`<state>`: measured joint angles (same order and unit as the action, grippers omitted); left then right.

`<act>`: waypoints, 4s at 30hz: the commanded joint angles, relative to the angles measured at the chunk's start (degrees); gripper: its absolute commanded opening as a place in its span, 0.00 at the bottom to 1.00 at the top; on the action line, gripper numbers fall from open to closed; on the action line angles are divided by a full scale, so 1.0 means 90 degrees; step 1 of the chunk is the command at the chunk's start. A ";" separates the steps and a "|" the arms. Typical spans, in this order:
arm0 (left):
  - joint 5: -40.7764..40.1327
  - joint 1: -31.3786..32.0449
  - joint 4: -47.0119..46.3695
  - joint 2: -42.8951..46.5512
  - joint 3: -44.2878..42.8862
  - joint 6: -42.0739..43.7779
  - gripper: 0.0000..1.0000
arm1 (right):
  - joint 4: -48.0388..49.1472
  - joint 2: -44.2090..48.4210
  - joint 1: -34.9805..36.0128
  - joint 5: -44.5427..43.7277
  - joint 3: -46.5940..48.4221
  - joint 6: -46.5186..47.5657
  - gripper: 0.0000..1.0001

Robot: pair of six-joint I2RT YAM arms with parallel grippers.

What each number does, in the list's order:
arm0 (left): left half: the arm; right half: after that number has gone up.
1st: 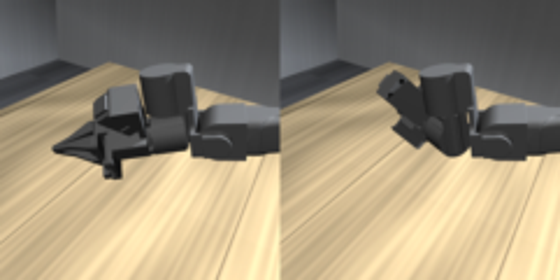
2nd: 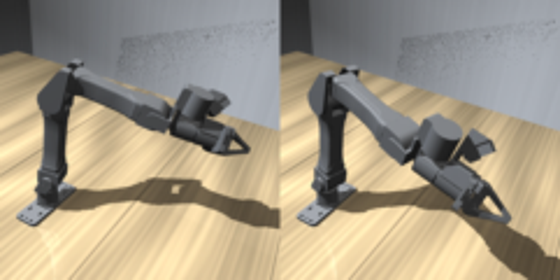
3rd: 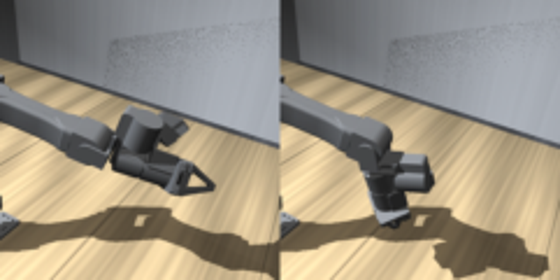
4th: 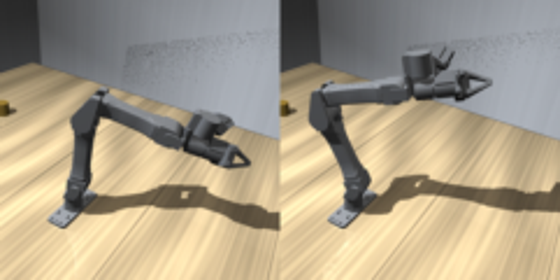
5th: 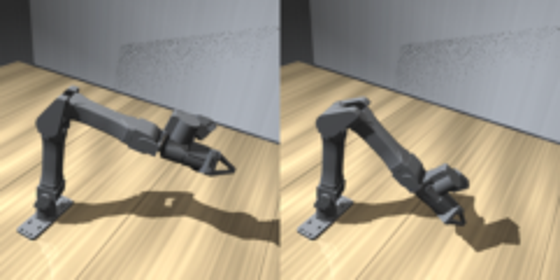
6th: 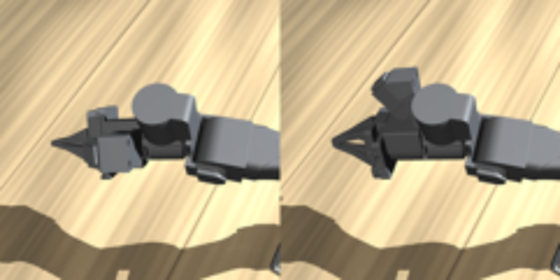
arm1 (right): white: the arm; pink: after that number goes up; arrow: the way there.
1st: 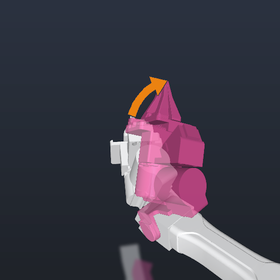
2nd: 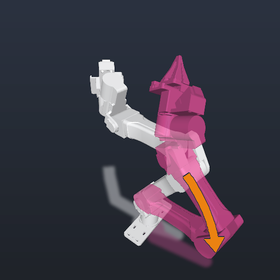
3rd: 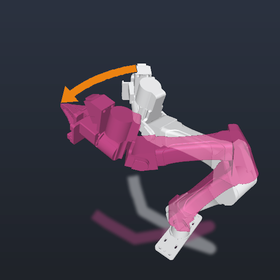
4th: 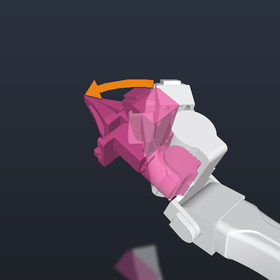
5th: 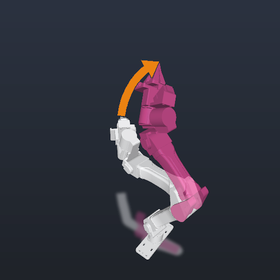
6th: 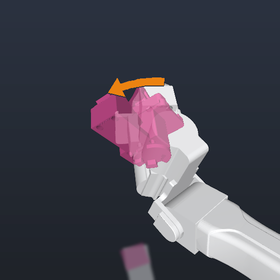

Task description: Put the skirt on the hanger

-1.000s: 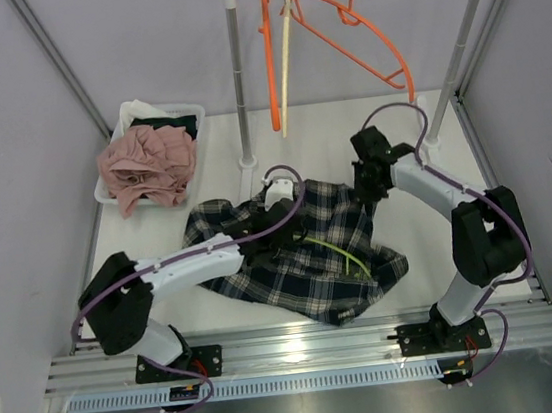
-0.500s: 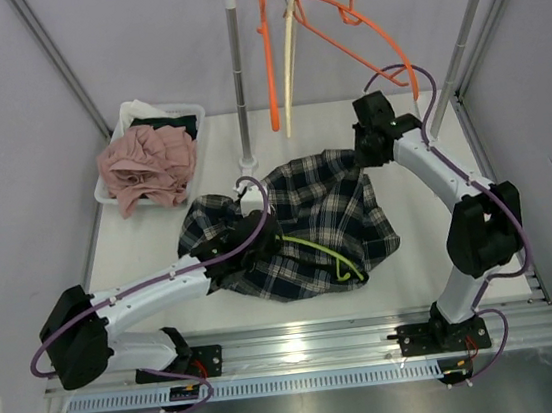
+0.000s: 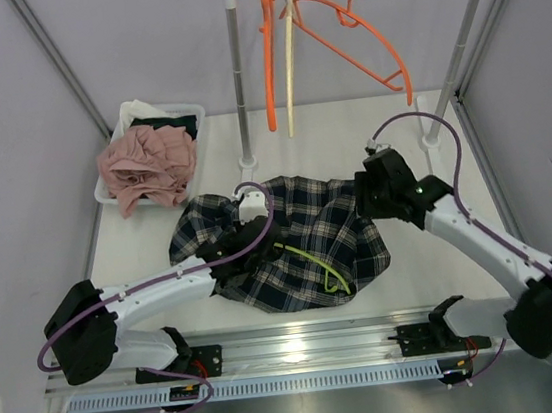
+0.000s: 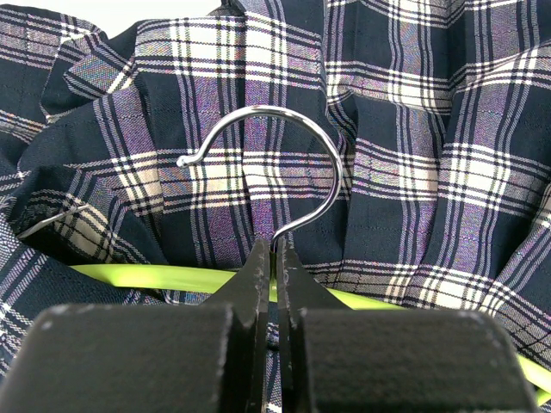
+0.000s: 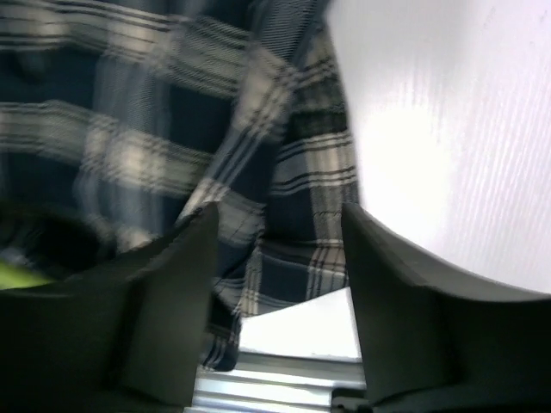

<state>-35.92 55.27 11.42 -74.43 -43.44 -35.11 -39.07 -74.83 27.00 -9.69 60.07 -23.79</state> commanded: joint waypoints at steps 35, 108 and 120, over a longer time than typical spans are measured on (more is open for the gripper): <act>-0.0364 -0.0018 -0.0136 0.0155 -0.0309 -0.0161 0.00 | 0.0532 0.1742 0.2908 0.0296 -0.2788 -0.2278 0.36; -0.1956 0.0148 -0.2001 0.1942 0.1360 0.1089 0.00 | -0.0649 0.1742 0.0505 0.0022 -0.0513 -0.0902 0.00; -0.1878 0.0207 -0.2245 0.1942 0.1624 0.1109 0.00 | -0.0698 0.1674 0.0193 0.0179 -0.0191 -0.0726 0.00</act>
<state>-49.21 57.49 -11.77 -56.88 -30.17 -29.36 -44.91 -59.86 30.17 -4.49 54.94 -32.27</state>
